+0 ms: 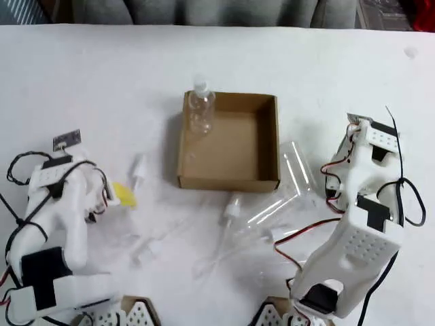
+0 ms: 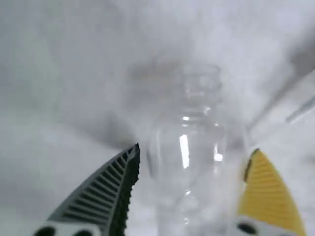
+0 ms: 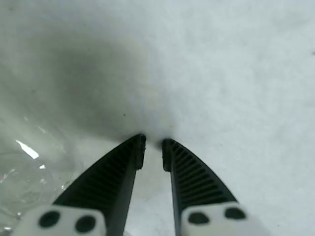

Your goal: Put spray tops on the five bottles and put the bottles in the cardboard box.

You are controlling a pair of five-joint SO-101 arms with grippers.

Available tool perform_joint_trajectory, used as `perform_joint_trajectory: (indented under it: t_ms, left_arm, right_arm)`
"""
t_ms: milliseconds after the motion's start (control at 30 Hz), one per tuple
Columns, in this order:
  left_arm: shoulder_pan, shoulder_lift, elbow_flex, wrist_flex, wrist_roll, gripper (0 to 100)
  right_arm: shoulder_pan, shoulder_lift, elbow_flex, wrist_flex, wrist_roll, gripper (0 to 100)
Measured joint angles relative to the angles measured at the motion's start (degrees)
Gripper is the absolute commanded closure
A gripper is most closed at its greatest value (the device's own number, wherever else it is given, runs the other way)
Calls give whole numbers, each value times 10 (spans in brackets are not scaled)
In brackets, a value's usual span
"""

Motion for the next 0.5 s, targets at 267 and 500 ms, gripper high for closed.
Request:
perform_joint_trajectory:
  t_ms: [267,500]
  left_arm:
    - [50,9,-16,-11,-1,982]
    - [48,9,-115,82,-117,978]
  right_arm:
    - [0,0,0,0,0,982]
    - [0,0,0,0,19,982]
